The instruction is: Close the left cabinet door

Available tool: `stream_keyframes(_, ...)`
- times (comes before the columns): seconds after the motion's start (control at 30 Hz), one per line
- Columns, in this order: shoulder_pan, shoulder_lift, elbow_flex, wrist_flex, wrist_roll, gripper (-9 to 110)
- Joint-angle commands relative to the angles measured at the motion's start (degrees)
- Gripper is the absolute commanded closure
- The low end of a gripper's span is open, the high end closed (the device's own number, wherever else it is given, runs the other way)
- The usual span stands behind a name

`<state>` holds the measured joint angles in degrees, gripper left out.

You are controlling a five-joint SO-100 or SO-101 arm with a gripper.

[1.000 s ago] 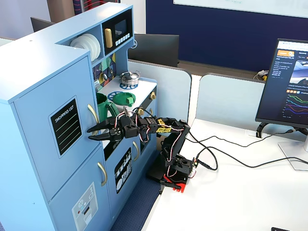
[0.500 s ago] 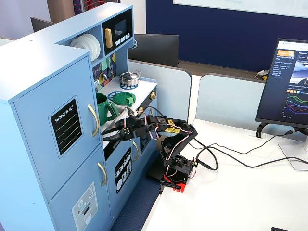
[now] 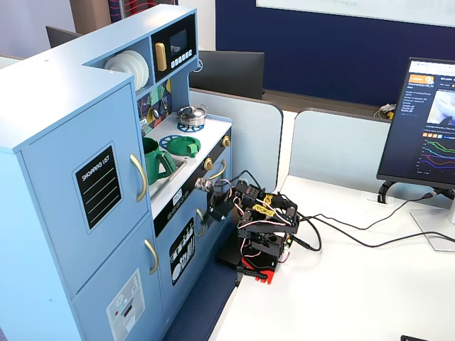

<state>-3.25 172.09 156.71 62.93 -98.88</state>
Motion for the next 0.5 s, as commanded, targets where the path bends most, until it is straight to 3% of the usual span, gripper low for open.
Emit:
stream_keyframes(0.0,4.4,4.8,7.2,5.4,2.4,101)
stream_keyframes(0.47,4.4,9.9,15.0,21.7,11.7,101)
